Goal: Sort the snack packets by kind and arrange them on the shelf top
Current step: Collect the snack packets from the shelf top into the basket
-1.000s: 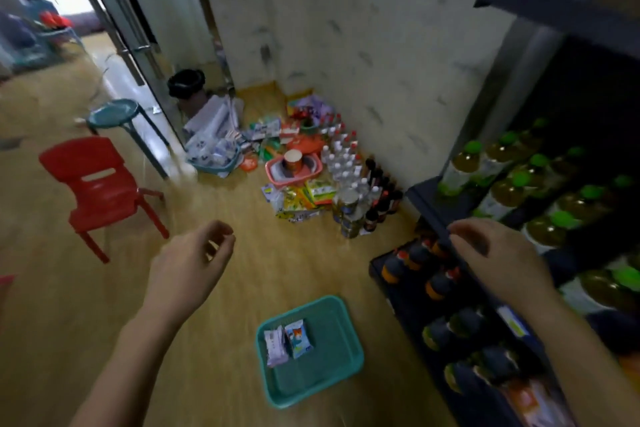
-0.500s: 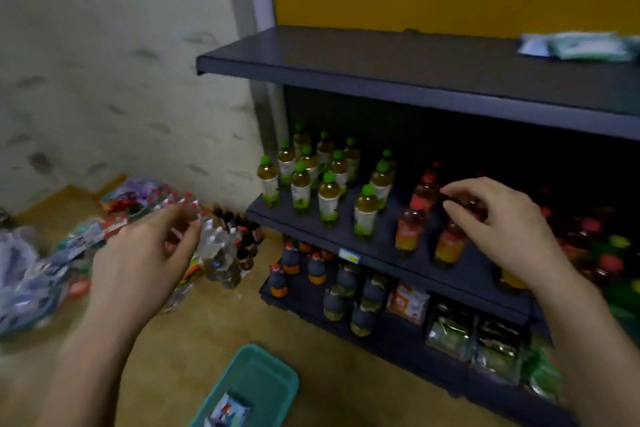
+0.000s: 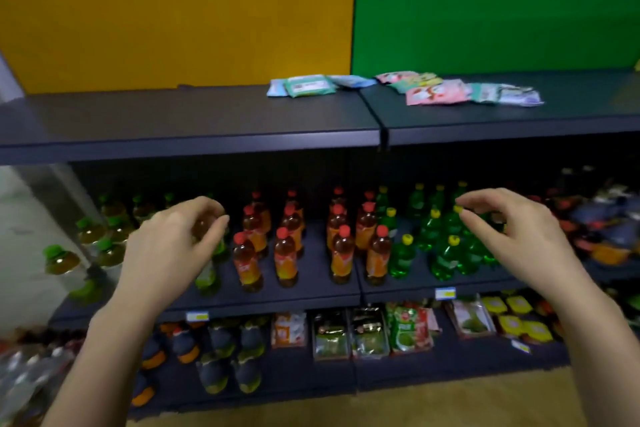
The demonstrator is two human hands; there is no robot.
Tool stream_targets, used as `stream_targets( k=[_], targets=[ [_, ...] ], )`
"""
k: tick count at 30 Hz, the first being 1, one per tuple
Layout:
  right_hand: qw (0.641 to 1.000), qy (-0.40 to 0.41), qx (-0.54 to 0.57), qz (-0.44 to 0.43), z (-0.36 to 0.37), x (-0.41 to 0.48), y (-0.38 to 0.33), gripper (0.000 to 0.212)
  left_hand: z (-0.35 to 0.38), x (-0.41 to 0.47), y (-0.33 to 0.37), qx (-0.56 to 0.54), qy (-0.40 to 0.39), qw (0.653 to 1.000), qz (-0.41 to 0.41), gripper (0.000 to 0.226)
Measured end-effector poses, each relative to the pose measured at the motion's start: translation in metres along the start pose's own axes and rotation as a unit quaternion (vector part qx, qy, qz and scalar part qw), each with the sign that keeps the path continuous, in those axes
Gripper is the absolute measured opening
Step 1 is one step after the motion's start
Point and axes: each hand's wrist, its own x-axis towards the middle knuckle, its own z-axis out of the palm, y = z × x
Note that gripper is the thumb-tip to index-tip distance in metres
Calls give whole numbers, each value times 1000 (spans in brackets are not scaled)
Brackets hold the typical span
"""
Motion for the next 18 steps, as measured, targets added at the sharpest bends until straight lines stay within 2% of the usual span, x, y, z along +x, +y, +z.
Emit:
stream_targets(
  k=[9, 18],
  targets=[
    [999, 1, 30, -23, -21, 85, 81, 15, 74, 72, 96, -38, 50, 998, -13, 15],
    [992, -41, 84, -79, 20, 196, 69, 14, 96, 150, 90, 22, 69, 997, -25, 19]
  ],
)
